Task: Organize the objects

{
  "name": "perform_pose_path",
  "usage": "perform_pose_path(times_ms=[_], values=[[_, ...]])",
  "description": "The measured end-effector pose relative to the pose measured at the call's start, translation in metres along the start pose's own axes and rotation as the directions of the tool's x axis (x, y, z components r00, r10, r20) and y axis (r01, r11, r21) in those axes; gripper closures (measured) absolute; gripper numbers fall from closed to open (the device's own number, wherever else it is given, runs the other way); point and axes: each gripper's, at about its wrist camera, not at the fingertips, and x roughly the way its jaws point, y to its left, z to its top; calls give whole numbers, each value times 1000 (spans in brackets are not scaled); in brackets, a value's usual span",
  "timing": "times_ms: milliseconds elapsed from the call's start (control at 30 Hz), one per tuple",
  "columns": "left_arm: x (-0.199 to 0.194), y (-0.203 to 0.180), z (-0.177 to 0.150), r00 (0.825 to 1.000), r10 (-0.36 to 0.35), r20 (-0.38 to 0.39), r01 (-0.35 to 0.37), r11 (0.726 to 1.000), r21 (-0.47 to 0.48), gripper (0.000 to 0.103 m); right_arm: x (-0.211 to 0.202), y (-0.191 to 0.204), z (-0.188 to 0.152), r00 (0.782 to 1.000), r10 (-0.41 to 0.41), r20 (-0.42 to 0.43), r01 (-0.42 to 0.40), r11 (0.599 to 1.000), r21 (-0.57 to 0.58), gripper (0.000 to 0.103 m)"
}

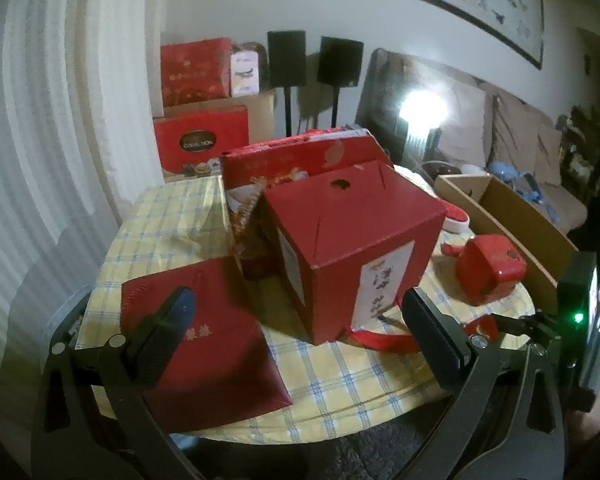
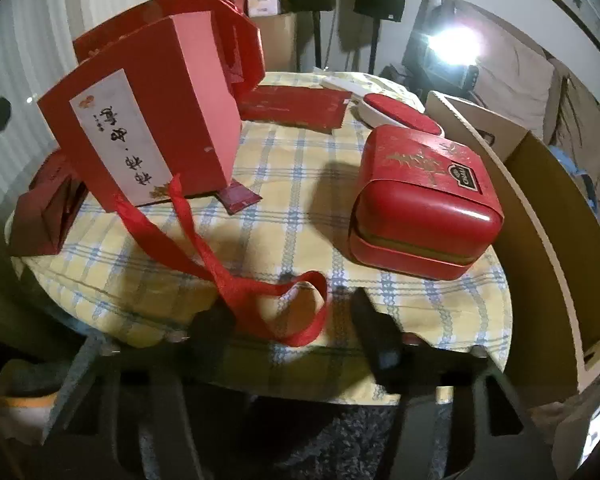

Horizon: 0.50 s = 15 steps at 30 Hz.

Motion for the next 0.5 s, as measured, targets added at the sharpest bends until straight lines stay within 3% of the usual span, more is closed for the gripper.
perform_pose_path(times_ms=[67,167,333,500], values=[[-1,-4,-1,1000,-4,-3,4,1000,9,0,-1,0,3,1000,11,-1,-11,1000,6,71],[0,-13,-2,1000,-7,-16,8,999,37,0,-6,-3,1,998,56,5,-56,998,37,87],[12,-30,-10,995,-48,-85,54,996,76,0,-11,-4,1,983,181,13,-182,979,95,95],[15,-52,-21,991,-82,-107,98,982,159,0,-19,-15,2,940,340,38,-341,919,198,97]])
